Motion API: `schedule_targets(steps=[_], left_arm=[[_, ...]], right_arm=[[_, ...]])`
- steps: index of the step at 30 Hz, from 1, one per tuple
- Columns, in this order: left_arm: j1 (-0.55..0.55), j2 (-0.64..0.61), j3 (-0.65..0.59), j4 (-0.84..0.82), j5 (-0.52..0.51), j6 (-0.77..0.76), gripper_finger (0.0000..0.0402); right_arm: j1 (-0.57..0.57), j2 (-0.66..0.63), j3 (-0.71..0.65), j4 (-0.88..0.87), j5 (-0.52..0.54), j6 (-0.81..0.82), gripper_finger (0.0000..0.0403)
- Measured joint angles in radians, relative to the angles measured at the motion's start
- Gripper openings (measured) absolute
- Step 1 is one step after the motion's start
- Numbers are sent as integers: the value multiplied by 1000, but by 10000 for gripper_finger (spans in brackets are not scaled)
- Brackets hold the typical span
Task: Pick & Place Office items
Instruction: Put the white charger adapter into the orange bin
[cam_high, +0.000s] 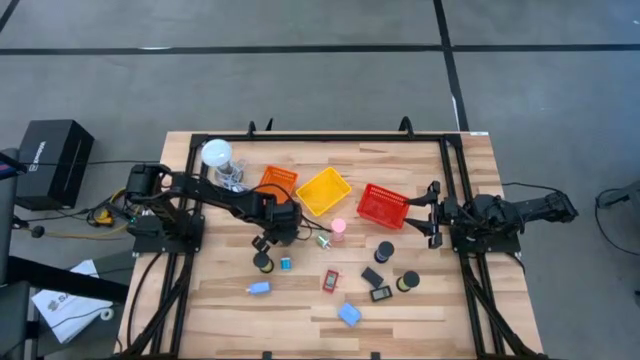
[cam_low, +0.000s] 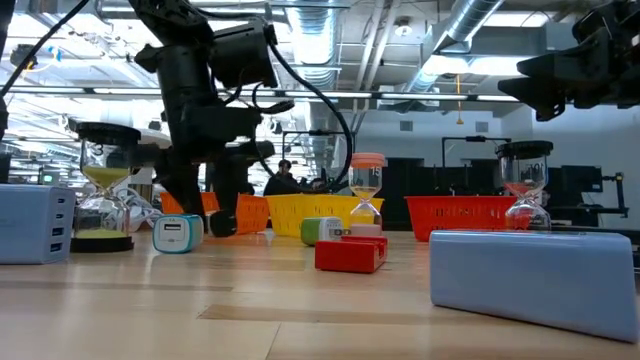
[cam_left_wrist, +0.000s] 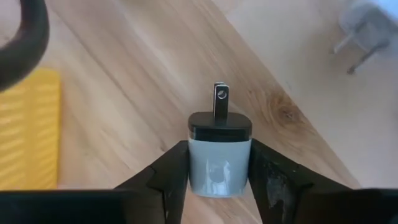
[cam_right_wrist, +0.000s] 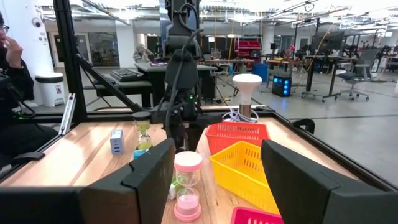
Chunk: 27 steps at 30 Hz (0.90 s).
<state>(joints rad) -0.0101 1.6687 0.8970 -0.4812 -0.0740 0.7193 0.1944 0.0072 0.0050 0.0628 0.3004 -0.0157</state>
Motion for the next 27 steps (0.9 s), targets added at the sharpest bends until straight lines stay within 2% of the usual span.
schedule_targets(steps=[5, 10, 14, 21, 27], left_arm=[[0, -80, 0, -5, -26, -29, 133], [11, -228, 1, -13, -165, -37, 141], [74, -340, 1, -14, -225, -134, 144], [259, -409, -3, -28, -220, -275, 138], [386, -358, -58, -31, -48, -364, 140]], right_arm=[[0, 0, 0, -5, 0, 27, 232], [0, 0, 0, -5, 0, 27, 232], [0, 0, 0, -4, 0, 27, 232], [0, 0, 0, -3, 0, 24, 232], [0, 0, 0, -3, 0, 24, 232]])
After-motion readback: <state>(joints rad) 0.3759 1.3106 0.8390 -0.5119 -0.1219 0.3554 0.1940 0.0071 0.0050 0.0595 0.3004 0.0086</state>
